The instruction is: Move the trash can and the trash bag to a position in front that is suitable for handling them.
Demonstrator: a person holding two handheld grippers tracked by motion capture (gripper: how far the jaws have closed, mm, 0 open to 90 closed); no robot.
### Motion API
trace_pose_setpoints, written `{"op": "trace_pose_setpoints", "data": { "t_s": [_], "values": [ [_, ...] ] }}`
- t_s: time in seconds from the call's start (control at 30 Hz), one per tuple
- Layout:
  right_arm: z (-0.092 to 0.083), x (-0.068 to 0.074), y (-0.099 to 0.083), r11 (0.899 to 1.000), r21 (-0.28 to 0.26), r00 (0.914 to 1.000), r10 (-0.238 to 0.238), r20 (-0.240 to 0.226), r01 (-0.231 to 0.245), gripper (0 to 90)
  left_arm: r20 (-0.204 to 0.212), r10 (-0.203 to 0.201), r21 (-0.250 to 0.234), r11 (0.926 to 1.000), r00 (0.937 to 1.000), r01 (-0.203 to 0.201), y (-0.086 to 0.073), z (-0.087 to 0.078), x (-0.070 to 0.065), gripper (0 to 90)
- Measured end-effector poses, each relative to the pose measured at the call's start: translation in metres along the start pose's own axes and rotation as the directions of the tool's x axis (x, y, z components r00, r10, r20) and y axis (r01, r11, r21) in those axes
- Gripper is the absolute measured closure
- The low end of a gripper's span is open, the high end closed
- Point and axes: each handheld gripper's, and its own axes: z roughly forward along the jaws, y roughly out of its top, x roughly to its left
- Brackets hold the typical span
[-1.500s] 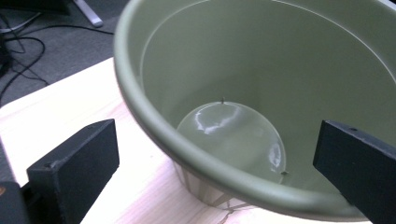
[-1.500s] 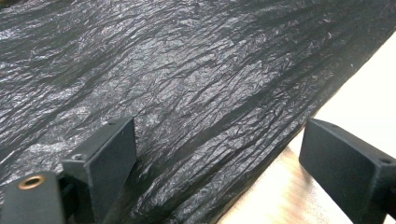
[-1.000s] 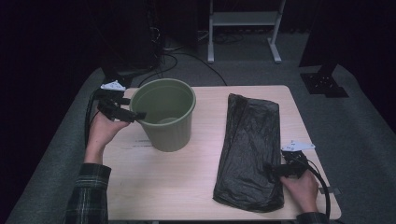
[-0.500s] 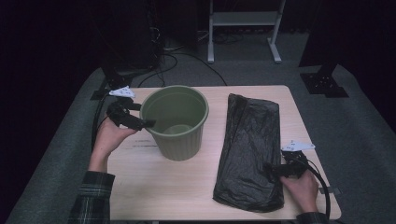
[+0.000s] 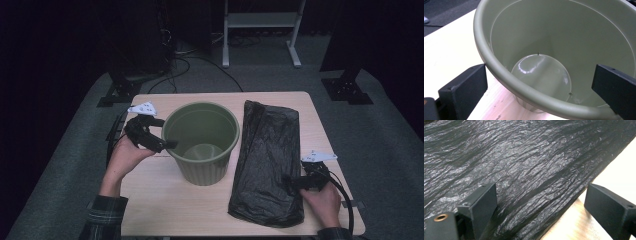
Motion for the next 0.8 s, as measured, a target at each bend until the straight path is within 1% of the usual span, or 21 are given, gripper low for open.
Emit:
{"op": "trace_pose_setpoints", "data": {
  "t_s": [0.33, 0.43, 0.47, 0.5, 0.53, 0.6, 0.7, 0.77, 0.8],
  "values": [
    [0.000, 0.000, 0.000, 1.000, 0.001, 1.0000, 0.001, -0.001, -0.001, 9.4, 0.047, 0.037, 0.003, 0.9993, 0.9982, -0.037, 0.001, 0.005, -0.026, 0.0],
    [0.000, 0.000, 0.000, 1.000, 0.001, 1.0000, 0.001, -0.001, -0.001, 9.4, 0.047, 0.045, 0.003, 0.9990, 0.9979, -0.045, 0.002, 0.006, -0.029, 0.0],
    [0.000, 0.000, 0.000, 1.000, 0.001, 1.0000, 0.001, -0.001, -0.001, 9.4, 0.046, 0.042, -0.007, 0.9991, 0.9981, -0.041, 0.002, 0.005, -0.029, 0.0],
    [0.000, 0.000, 0.000, 1.000, 0.001, 1.0000, 0.001, -0.001, -0.001, 9.4, 0.038, 0.037, -0.034, 0.9988, 0.9986, -0.036, 0.003, 0.001, -0.027, 0.0],
    [0.000, 0.000, 0.000, 1.000, 0.001, 1.0000, 0.001, -0.001, -0.001, 9.4, 0.038, 0.037, -0.034, 0.9988, 0.9986, -0.036, 0.003, 0.001, -0.027, 0.0],
    [0.000, 0.000, 0.000, 1.000, 0.001, 1.0000, 0.001, -0.001, -0.001, 9.4, 0.020, 0.028, -0.081, 0.9964, 0.9994, -0.026, 0.004, -0.006, -0.026, 0.0],
    [0.000, 0.000, 0.000, 1.000, 0.001, 1.0000, 0.001, -0.001, -0.001, 9.4, 0.004, 0.021, -0.134, 0.9907, 0.9998, -0.020, 0.005, -0.021, -0.026, 0.0],
    [0.000, 0.000, 0.000, 1.000, 0.001, 1.0000, 0.001, -0.001, -0.001, 9.4, -0.003, 0.018, -0.161, 0.9868, 0.9998, -0.019, 0.002, -0.032, -0.029, 0.0],
    [0.000, 0.000, 0.000, 1.000, 0.001, 1.0000, 0.001, -0.001, -0.001, 9.4, -0.014, 0.017, -0.177, 0.9840, 0.9998, -0.019, -0.001, -0.042, -0.031, 0.0]
  ]
}}
